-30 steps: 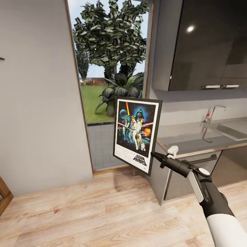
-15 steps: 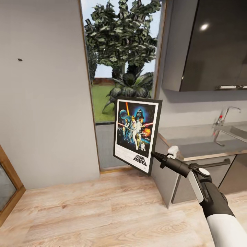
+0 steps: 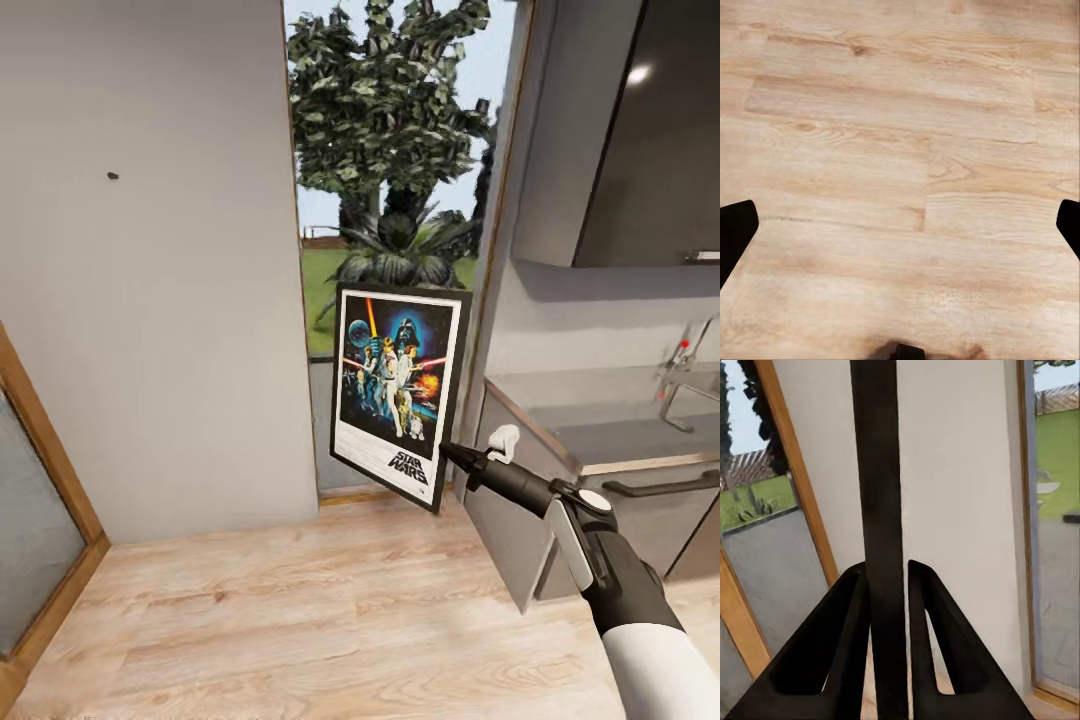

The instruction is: Pick up the poster from the kitchen countertop and hang it on one of the wall nails in the kitchen.

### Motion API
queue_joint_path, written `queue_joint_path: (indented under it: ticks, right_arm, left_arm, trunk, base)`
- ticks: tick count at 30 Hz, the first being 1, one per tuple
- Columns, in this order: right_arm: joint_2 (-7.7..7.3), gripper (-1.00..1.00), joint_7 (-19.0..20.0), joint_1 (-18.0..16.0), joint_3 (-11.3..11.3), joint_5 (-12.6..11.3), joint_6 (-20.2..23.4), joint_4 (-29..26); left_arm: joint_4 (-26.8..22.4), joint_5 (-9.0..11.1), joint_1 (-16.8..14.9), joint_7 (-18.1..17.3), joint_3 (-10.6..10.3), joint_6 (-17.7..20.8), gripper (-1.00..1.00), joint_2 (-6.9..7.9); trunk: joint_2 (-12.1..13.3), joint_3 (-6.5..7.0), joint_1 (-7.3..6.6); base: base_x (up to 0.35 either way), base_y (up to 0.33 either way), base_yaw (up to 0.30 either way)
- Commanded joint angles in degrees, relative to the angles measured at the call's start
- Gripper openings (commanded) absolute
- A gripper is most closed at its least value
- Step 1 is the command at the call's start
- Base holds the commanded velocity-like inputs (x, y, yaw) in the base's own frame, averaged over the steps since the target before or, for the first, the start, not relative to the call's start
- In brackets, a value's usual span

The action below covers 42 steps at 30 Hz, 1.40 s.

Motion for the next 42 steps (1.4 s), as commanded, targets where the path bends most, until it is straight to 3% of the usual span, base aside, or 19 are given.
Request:
queue_joint_path:
  ticks: [1,15,35,42]
  right_arm:
    - [0.00,-1.00,0.3,0.0,0.0,-0.5,0.7,0.0]
    - [0.00,-1.00,0.3,0.0,-0.1,-0.6,0.8,0.0]
    - [-0.03,-1.00,0.4,0.0,-0.1,-0.8,0.7,0.0]
    - [-0.02,-1.00,0.4,0.0,-0.1,-0.8,0.8,0.0]
  left_arm:
    - [0.0,0.0,0.0,-0.4,0.2,-0.1,1.00,-0.02]
    - [0.0,0.0,0.0,-0.4,0.2,-0.1,1.00,-0.02]
    - [0.0,0.0,0.0,-0.4,0.2,-0.2,1.00,-0.02]
    - [0.0,0.0,0.0,-0.4,0.2,-0.2,1.00,-0.02]
  trunk:
    - [-0.1,-0.10,0.04]
    - [-0.1,-0.10,0.04]
    - [-0.1,-0.10,0.04]
    - [-0.1,-0.10,0.04]
  base:
    - [0.000,0.294,0.237]
    - [0.062,0.294,0.263]
    - [0.140,0.306,0.014]
    - [0.009,0.068,0.137]
